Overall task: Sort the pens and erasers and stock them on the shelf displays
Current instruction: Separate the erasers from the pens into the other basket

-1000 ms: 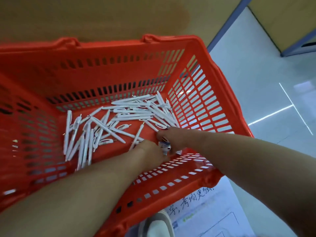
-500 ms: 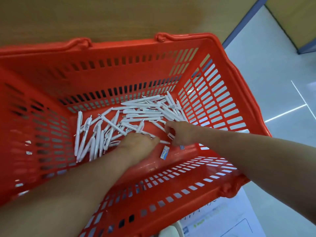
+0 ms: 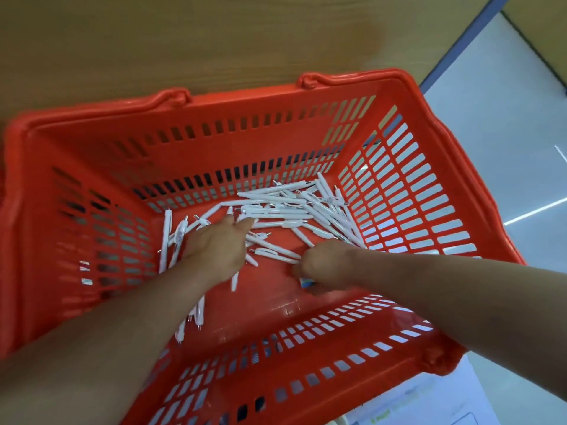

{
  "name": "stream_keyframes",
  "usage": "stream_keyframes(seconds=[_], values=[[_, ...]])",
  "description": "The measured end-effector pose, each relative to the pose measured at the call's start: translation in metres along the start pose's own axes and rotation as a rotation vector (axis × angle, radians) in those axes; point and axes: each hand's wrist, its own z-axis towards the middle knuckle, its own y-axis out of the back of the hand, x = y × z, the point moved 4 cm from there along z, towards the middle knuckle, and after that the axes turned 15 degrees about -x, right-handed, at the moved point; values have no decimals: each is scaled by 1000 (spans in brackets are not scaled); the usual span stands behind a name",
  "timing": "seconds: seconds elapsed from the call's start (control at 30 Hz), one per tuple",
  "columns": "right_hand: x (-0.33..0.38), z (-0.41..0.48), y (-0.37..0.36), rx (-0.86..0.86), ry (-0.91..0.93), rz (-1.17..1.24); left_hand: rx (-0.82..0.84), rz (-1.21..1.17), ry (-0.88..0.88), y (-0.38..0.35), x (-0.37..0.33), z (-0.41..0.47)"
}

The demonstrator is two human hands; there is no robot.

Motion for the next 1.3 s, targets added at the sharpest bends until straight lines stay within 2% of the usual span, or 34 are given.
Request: stream_keyframes(seconds=[0.1,0.23,0.3,0.37,0.47,0.57,0.63,0.77,0.93,1.1,1.17,1.23,1.3], values=[[-24,2,22,-202,-229,208,17,10,49,2,9,0],[-84,2,48,-576,-748,501,259,-152,252,5,22,13],[-109,8,45,-677,-877,656,256,-131,322,7,31,18],[-117,19,37,-617,-855,660,164,-124,389,10,40,20],[-119,27,26,-594,-806,534,72,-58,347,11,42,14],[-120,28,25,-579,-814,432,153,-19,291,2,38,4],[-118,25,26,-553,-746,373,201,4,285,-2,36,0],[-110,13,12,-478,-605,245,171,-34,288,-2,30,-5],[-112,16,12,-566,-672,154,116,-122,316,9,23,-4],[-115,26,19,-366,-729,11,146,-174,314,21,23,-2],[-117,29,24,-356,-762,28,144,-181,289,24,23,1],[-121,30,36,-373,-786,149,107,-254,280,33,22,7],[-121,25,55,-388,-812,488,79,-448,317,47,15,12]])
